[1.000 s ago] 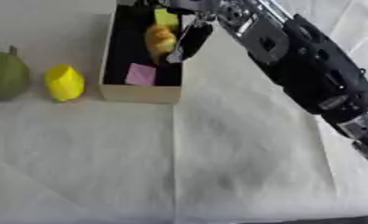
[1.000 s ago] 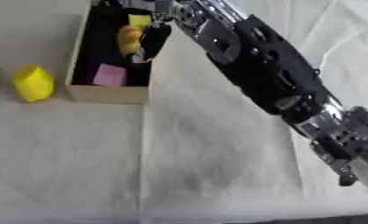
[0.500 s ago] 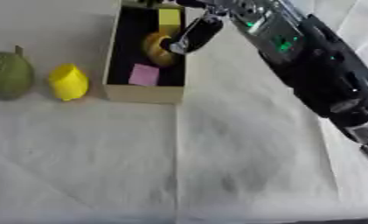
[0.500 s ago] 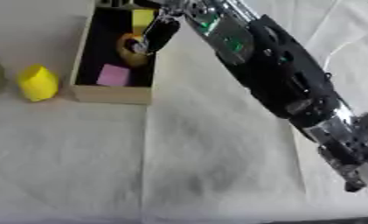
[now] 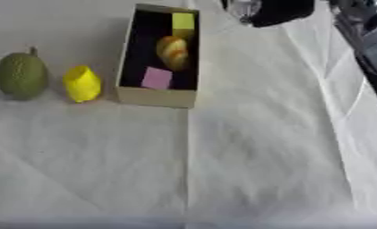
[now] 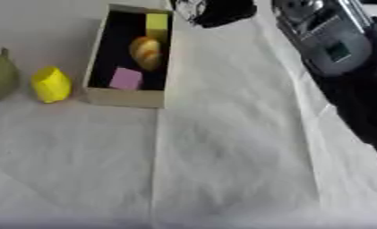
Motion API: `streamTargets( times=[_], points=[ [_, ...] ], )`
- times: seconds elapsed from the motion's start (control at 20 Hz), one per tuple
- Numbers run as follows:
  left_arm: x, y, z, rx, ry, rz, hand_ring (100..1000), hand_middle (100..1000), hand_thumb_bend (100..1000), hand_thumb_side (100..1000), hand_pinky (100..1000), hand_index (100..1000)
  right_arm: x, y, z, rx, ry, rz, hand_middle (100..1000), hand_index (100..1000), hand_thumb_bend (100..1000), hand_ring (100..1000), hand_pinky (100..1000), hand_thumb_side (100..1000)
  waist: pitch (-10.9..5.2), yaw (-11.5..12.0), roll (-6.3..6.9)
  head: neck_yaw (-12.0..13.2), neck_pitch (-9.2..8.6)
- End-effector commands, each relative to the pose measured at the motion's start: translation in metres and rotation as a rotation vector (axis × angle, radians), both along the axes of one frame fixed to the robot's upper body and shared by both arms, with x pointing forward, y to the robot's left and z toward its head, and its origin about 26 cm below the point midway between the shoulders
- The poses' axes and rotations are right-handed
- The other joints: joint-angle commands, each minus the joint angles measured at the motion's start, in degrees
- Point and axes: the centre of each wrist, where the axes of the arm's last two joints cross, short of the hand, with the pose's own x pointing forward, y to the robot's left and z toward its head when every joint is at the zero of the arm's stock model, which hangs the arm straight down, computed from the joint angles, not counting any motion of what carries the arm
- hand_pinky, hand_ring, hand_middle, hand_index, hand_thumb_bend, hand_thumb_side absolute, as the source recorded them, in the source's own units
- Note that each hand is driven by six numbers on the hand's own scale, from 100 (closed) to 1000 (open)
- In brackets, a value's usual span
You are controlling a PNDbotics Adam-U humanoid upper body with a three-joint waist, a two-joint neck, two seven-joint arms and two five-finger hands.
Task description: Pick up objects on the table and place them in the box.
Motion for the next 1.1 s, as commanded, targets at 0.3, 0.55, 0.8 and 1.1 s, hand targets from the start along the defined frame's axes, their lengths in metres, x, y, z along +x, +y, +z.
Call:
streamTargets(
  times=[0.3, 0.55, 0.8, 1.1],
  points=[
    [-0.002, 0.032, 0.051, 0.424, -0.033, 0.228, 765, 709, 139, 433, 784, 820, -0.016, -0.046, -0.001, 0.249, -0.197, 0.034, 776, 885, 100, 840, 890, 657, -2.16, -1.21, 1.85, 1.42, 0.23],
    [0.014, 0.056, 0.069, 0.751, 0.143, 0.345, 793, 745, 282, 420, 806, 887, -0.02, -0.064, -0.013, 0.357, -0.251, 0.003, 764, 871, 100, 827, 894, 617, -2.24, -2.12, 2.21, 2.26, 0.23],
    [0.035, 0.083, 0.089, 1.002, 0.331, 0.38, 823, 775, 467, 314, 833, 891, -0.022, -0.071, -0.021, 0.385, -0.257, -0.053, 755, 866, 100, 818, 892, 638, -2.32, -2.51, 2.68, 2.72, 0.23],
    [0.063, 0.117, 0.091, 1.1, 0.516, 0.433, 857, 792, 571, 168, 861, 893, -0.022, -0.07, -0.022, 0.398, -0.238, -0.081, 750, 858, 100, 812, 893, 653, -2.36, -2.49, 3.11, 3.06, 0.23]
  ],
)
